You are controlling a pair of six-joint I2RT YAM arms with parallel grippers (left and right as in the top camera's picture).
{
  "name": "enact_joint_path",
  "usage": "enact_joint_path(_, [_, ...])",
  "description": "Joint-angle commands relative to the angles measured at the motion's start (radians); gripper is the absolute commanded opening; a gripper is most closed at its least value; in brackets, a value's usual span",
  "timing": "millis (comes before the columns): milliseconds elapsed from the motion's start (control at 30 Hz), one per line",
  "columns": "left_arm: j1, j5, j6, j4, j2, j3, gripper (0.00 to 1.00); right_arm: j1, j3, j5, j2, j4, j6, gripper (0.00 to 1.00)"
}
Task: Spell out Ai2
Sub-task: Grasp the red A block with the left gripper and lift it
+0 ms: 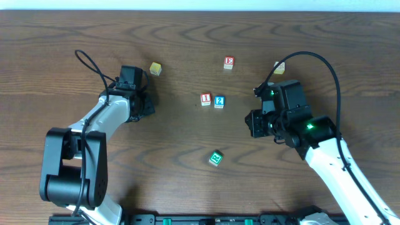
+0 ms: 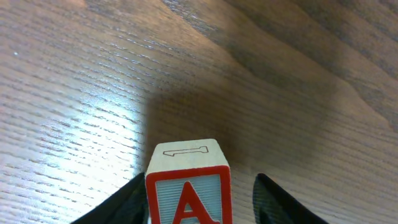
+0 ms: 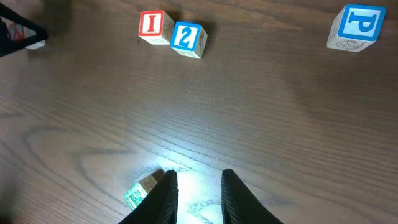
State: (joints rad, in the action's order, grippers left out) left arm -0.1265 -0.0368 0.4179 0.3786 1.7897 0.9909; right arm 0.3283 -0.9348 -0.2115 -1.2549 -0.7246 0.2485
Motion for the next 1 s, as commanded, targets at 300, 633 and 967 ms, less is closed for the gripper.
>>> enact_joint_path(300, [0.002,0.026,0.010,0.010,0.015,0.021,0.41,-0.009,0.001,-0.006,-0.008,-0.002,0.010,0.26])
enact_joint_path(633, [0.002,0.035,0.009,0.010,0.015,0.021,0.33,-0.009,0.001,-0.006,-0.008,-0.012,0.010,0.27])
enact_joint_path(967, [0.001,0.028,0.008,0.018,0.014,0.023,0.17,-0.009,0.001,-0.006,-0.008,-0.011,0.009,0.27])
